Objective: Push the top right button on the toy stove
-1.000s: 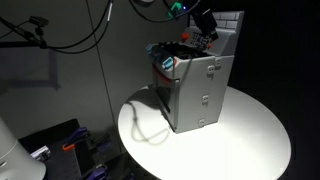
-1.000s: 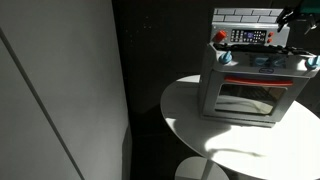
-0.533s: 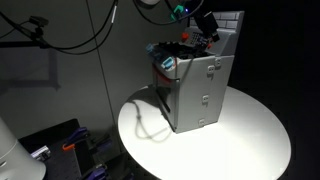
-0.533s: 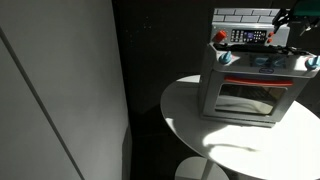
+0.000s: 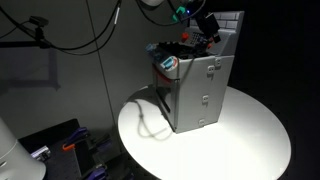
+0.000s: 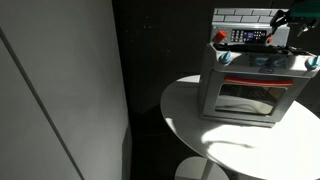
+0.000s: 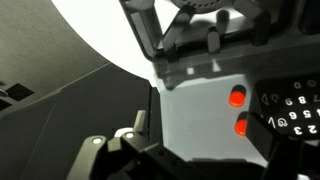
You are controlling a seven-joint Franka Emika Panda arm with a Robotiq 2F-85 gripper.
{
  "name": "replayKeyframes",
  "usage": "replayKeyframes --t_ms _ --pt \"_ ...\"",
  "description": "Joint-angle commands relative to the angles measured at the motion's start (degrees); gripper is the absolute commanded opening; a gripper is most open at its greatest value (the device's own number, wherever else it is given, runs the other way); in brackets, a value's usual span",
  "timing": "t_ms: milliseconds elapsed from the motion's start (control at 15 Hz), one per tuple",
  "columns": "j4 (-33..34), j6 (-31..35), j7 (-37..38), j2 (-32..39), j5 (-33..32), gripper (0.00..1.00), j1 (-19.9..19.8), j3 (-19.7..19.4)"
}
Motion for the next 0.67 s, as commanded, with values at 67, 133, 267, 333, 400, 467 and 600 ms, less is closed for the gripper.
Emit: replayKeyframes --t_ms 67,133,267,333,400,467,600 --pt "3.22 -2.40 0.89 1.83 -0.29 1.00 1.16 -1.12" --pt "3.44 -2.52 0.86 2.03 -0.27 1.00 1.20 -1.20" --pt "3.93 -2.81 0.80 2.37 -0.20 1.00 1.21 -1.31" --pt "4.22 -3.02 0.79 2.55 -0.21 1.00 1.20 -1.35" --pt "4.47 -3.19 0.77 2.71 -0.19 1.00 1.19 -1.37" --pt "4.72 -3.28 0.74 2.89 -0.14 1.00 1.17 -1.41" --pt "5.18 -3.35 0.65 3.26 -0.04 1.00 1.15 -1.49"
